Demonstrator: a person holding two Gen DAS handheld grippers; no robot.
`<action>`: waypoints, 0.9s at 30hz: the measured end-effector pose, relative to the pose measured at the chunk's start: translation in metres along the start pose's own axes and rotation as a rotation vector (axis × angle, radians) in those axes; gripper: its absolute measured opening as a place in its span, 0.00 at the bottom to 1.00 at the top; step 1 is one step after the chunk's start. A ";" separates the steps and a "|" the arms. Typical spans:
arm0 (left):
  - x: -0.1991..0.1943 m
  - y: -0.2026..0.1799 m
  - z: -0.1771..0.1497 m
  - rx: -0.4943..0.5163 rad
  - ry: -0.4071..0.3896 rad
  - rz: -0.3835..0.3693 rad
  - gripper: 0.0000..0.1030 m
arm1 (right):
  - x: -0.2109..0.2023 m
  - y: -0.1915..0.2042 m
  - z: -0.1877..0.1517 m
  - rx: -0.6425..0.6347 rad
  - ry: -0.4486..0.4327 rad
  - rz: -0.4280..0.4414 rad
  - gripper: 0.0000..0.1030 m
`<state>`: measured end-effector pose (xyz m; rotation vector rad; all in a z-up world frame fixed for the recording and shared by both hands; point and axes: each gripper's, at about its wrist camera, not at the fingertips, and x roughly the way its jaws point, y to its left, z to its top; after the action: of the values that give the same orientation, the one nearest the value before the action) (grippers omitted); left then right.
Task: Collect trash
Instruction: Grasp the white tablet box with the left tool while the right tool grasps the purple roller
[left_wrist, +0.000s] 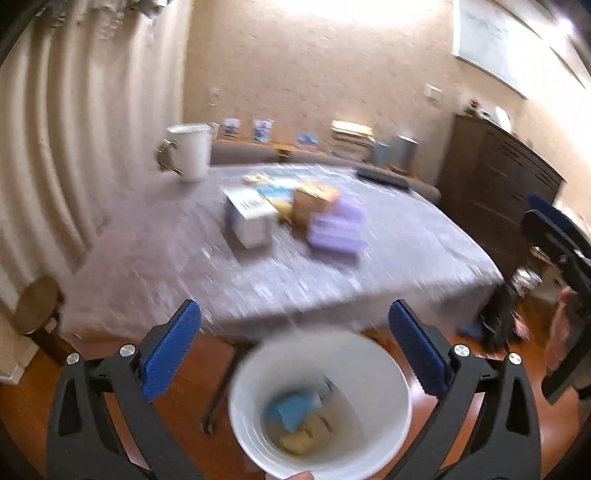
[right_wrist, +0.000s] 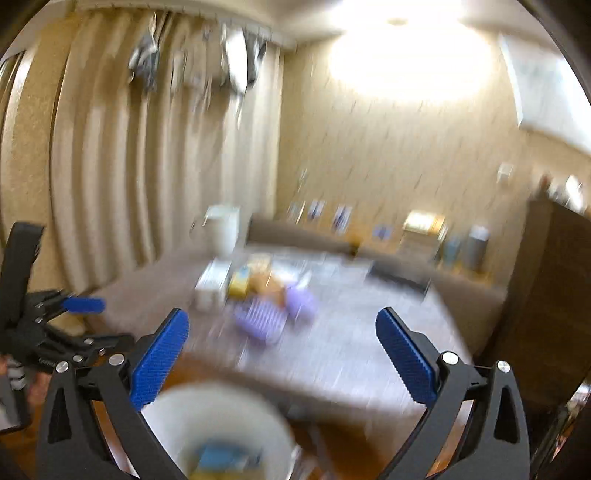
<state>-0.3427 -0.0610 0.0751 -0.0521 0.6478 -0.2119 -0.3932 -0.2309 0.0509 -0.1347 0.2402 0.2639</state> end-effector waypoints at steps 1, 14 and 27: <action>0.006 0.008 0.008 -0.020 0.013 -0.023 0.99 | 0.011 0.000 0.009 -0.003 0.009 0.002 0.96; 0.101 0.051 0.077 -0.051 0.154 -0.039 0.99 | 0.177 -0.032 0.027 0.030 0.333 -0.032 0.96; 0.190 0.054 0.093 -0.096 0.255 -0.006 0.97 | 0.288 -0.054 -0.012 -0.003 0.587 0.083 0.85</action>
<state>-0.1291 -0.0499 0.0309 -0.1207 0.9116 -0.1944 -0.1111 -0.2146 -0.0274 -0.2042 0.8291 0.3030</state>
